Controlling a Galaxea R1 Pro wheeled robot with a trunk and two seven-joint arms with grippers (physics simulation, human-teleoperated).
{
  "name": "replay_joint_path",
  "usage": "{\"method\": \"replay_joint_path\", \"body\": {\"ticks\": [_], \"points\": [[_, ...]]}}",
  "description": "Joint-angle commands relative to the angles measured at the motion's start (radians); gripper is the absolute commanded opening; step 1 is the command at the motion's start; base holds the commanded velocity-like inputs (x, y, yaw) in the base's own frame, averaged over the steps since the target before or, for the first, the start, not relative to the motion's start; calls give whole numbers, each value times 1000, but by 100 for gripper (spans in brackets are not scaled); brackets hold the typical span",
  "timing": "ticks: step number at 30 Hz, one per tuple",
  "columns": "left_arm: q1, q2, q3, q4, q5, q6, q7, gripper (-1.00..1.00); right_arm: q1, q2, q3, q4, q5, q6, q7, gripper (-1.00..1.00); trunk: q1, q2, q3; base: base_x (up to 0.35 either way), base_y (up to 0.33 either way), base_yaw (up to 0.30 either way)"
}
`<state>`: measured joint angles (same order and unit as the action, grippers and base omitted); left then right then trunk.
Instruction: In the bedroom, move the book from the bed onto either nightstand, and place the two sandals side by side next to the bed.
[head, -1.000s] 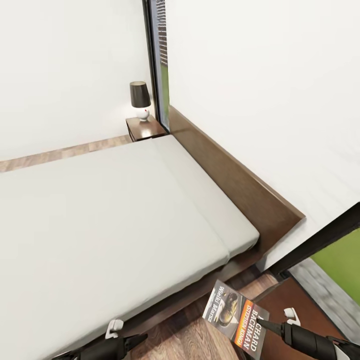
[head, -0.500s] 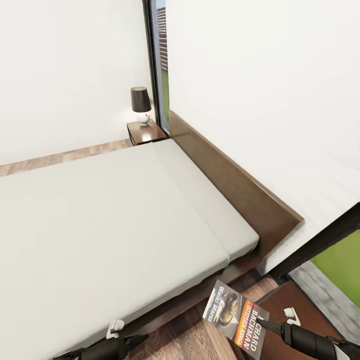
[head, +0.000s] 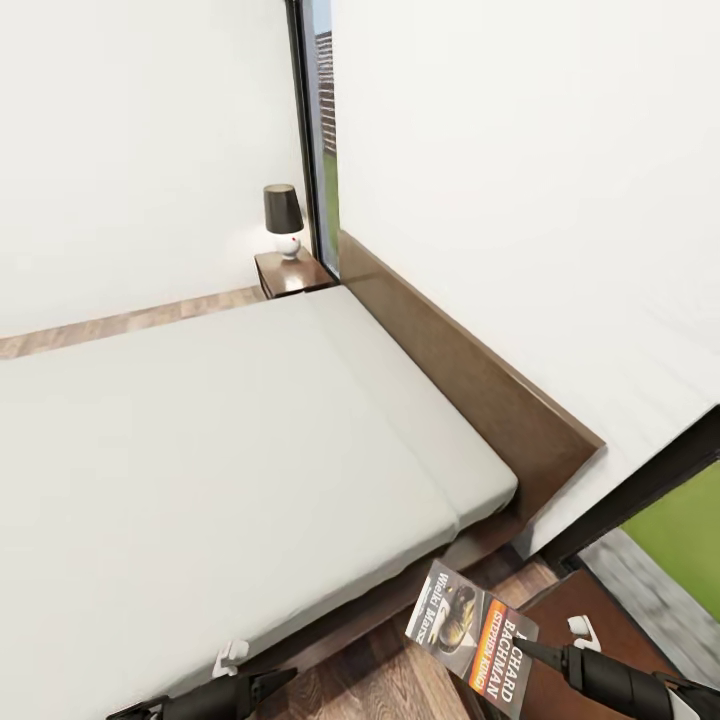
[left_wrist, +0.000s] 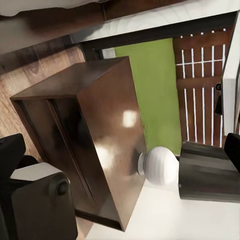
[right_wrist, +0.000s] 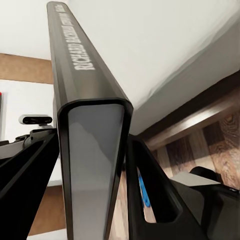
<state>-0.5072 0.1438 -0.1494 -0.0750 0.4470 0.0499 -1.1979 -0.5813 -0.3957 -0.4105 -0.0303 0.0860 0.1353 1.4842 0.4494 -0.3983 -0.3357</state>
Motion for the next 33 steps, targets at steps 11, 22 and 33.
{"method": "replay_joint_path", "body": {"ticks": [11, 22, 33], "points": [[-1, -6, -9, 1, 9, 5, -1, 100, -1, 0, -8, 0, 9, 10, 4, -100, 1, -2, 16, 0, 0, 0], [-1, -6, -9, 1, 9, 5, 0, 100, -1, 0, -8, 0, 9, 10, 4, -100, 1, -2, 34, 0, 0, 0], [-1, -7, -9, 1, 9, 5, 0, 100, 0, 0, -8, 0, 9, 10, 5, -100, 1, -2, 52, 0, 0, 0]]}}
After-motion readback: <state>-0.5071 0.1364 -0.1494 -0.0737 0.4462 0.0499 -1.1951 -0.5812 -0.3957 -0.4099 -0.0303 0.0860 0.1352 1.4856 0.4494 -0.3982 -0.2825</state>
